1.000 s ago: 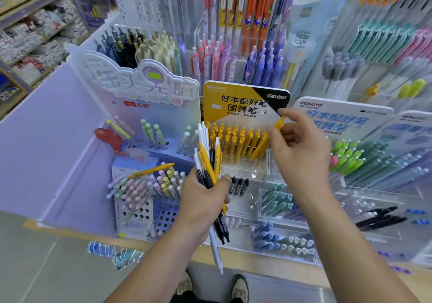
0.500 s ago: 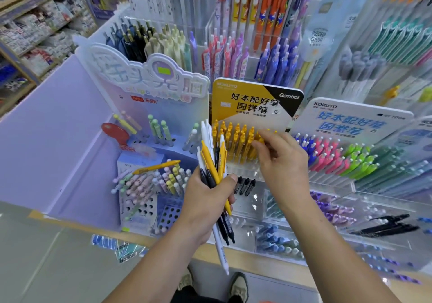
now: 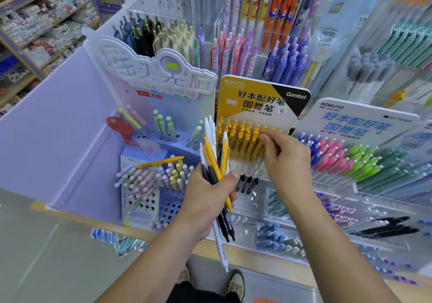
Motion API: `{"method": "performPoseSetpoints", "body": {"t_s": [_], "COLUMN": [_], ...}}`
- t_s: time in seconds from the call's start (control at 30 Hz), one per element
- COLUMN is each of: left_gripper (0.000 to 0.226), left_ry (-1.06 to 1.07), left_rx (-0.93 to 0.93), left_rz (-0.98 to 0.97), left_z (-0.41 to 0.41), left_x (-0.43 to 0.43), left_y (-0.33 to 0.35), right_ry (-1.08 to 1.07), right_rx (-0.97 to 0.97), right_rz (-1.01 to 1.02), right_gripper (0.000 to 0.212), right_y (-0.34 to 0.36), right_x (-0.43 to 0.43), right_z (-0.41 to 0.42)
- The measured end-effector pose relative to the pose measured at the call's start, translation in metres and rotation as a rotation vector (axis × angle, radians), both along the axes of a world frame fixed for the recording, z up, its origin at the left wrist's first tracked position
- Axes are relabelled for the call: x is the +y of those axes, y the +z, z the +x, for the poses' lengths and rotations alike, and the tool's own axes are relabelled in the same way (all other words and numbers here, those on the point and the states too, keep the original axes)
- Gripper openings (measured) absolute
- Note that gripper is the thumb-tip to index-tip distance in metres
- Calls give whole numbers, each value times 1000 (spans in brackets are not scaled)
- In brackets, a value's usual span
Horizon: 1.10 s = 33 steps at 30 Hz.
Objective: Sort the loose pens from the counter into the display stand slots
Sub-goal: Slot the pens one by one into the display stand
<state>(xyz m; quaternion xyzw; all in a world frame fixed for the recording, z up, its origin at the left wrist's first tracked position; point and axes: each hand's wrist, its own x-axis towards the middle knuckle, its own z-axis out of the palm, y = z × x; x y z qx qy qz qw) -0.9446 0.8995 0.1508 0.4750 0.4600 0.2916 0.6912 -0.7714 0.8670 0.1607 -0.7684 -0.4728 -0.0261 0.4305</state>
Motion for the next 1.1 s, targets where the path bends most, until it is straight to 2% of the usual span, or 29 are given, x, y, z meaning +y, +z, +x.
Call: {"method": "performPoseSetpoints", "body": {"t_s": [0.2, 0.27, 0.4, 0.47, 0.6, 0.7, 0.8, 0.93, 1.1], "left_gripper": [18, 19, 14, 16, 13, 15, 23, 22, 30], "left_ry": [-35, -76, -180, -202, -218, -242, -276, -105, 55], "left_rx": [-4, 5, -42, -56, -40, 2, 21, 27, -2], "left_rz": [1, 18, 22, 19, 5, -16, -52, -75, -36], "left_z": [-2, -3, -2, -1, -4, -4, -4, 2, 18], "left_x": [0, 0, -6, -10, -9, -7, -9, -13, -11], "left_y": [2, 5, 15, 16, 9, 3, -3, -7, -8], "right_ry": [-71, -66, 89, 83, 78, 35, -85, -170, -184], "right_rx": [165, 245, 721, 794, 670, 689, 754, 578, 382], "right_rz": [-34, 8, -56, -60, -81, -39, 139, 329, 191], "right_gripper": [22, 15, 19, 18, 25, 19, 16, 19, 20], "right_y": [14, 28, 37, 36, 34, 36, 53, 76, 49], "right_x": [-8, -17, -19, -20, -24, -21, -19, -26, -23], "right_z": [-6, -20, -48, -51, -46, -39, -18, 11, 12]}}
